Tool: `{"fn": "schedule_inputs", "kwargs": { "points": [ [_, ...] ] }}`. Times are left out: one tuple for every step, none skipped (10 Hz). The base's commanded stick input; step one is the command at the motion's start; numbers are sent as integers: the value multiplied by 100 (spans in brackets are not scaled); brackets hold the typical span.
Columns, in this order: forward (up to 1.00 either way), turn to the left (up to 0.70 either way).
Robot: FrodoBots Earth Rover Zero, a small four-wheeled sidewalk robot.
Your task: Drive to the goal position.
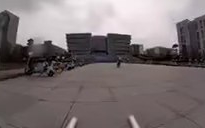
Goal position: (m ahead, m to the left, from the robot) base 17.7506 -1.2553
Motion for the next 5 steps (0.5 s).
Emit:
{"fn": "schedule_inputs", "kwargs": {
  "points": [
    [100,0],
    [100,0],
    [100,0],
    [100,0],
    [100,0]
  ]
}}
